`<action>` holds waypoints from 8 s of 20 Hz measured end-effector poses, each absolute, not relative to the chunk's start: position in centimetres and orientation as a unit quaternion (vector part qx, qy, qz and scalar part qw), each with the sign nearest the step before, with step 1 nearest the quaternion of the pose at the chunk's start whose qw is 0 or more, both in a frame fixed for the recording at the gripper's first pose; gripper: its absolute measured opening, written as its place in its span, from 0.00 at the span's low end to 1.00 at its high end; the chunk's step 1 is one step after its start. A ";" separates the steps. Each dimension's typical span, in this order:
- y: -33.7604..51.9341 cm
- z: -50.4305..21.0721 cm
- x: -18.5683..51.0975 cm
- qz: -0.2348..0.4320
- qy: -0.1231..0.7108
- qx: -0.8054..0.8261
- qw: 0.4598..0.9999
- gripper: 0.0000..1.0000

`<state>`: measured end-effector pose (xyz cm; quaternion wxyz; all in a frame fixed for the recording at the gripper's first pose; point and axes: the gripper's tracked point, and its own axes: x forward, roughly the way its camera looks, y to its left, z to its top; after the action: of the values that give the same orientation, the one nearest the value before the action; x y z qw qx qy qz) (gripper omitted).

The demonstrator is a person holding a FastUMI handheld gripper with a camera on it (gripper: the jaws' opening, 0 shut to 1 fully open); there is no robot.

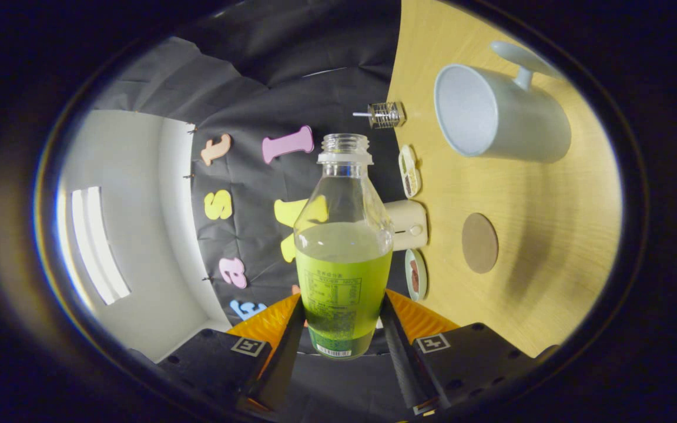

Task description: Take the bottle from table, then pour the juice into the cup, finally place the bottle on the coaster

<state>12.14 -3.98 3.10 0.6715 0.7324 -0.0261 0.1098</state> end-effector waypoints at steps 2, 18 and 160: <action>-3.9 3.1 12.5 0.108 -0.028 0.739 0.665 0.78; -4.3 3.5 12.4 0.115 -0.045 0.768 0.628 0.77; -6.9 -5.6 25.9 -0.093 0.128 0.034 0.987 0.80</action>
<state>25.88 -6.86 -5.56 0.9868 0.0343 0.1281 -0.0931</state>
